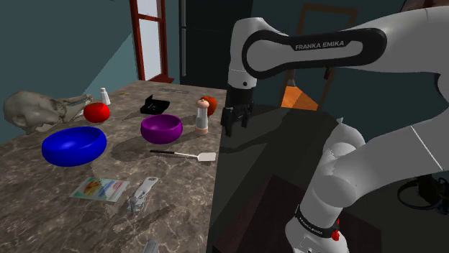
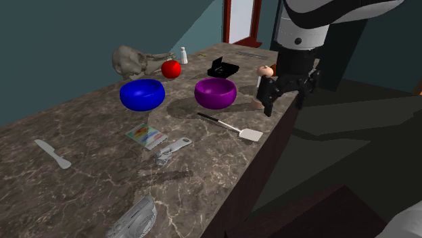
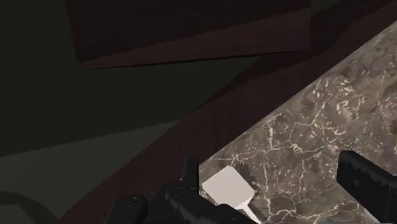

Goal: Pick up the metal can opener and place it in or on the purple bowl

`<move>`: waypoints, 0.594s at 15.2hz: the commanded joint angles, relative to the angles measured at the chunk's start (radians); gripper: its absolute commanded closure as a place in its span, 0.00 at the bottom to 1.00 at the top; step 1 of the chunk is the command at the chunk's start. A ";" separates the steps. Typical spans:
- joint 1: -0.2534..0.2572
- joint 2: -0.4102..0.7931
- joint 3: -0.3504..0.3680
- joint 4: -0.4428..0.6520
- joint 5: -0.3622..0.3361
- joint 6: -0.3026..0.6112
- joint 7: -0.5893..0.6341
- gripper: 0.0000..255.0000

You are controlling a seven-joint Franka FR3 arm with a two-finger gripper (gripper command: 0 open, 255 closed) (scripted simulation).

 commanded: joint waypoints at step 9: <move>-0.006 0.241 0.234 0.068 0.130 0.174 0.424 0.00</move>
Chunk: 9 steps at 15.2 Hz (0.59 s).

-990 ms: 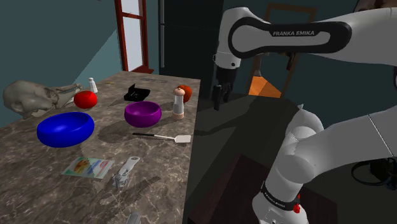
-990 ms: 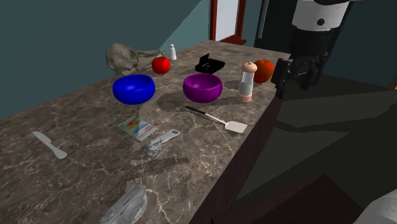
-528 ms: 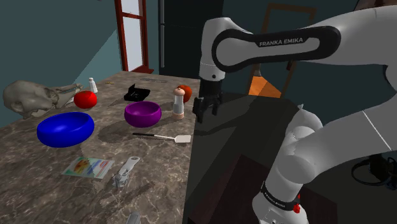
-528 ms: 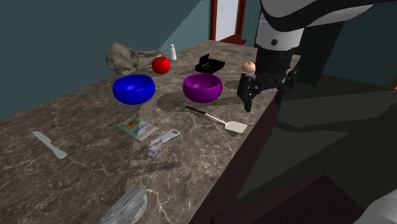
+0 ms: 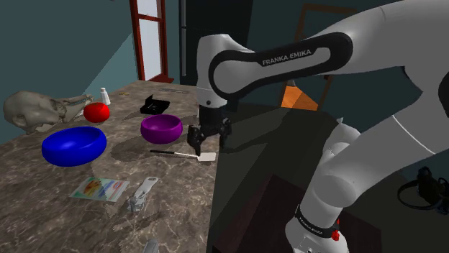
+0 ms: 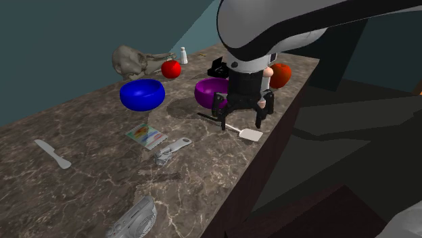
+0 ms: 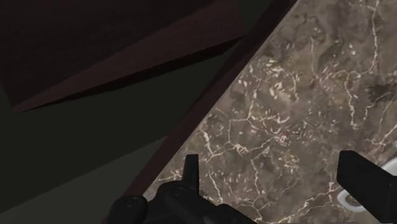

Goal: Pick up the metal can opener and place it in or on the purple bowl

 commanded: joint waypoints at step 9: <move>-0.043 0.386 0.197 0.209 -0.054 0.178 0.454 0.00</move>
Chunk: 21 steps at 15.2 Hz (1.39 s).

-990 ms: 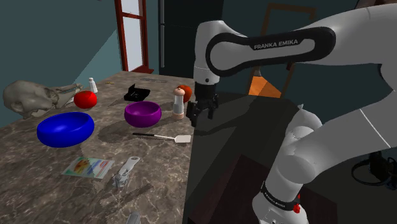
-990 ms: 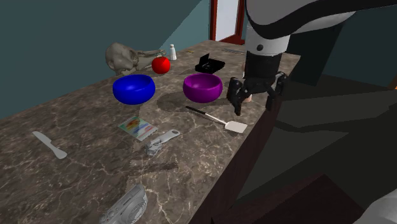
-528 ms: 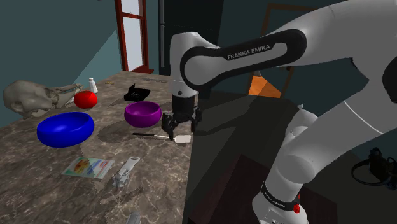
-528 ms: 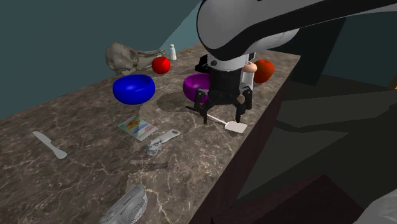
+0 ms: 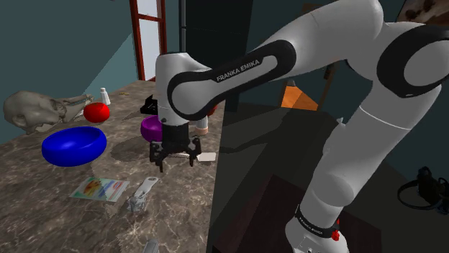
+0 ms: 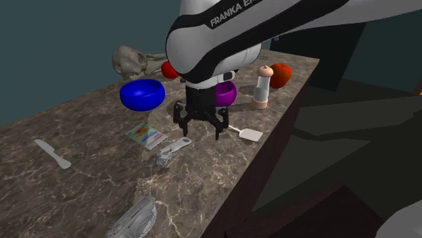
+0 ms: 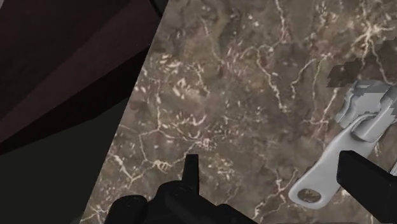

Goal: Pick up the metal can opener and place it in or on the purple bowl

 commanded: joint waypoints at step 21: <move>0.076 0.457 0.023 0.248 -0.241 0.165 0.447 0.00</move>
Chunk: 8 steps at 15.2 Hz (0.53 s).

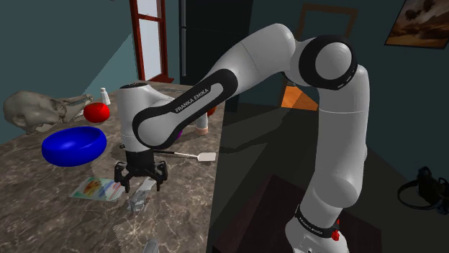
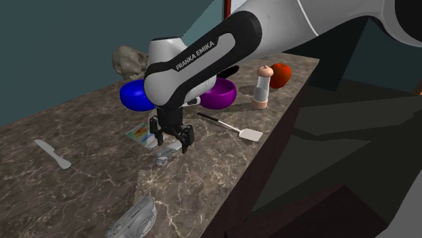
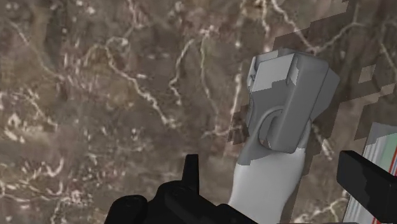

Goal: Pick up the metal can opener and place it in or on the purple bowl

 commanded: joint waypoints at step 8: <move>0.000 0.000 0.000 0.000 0.000 0.000 0.000 1.00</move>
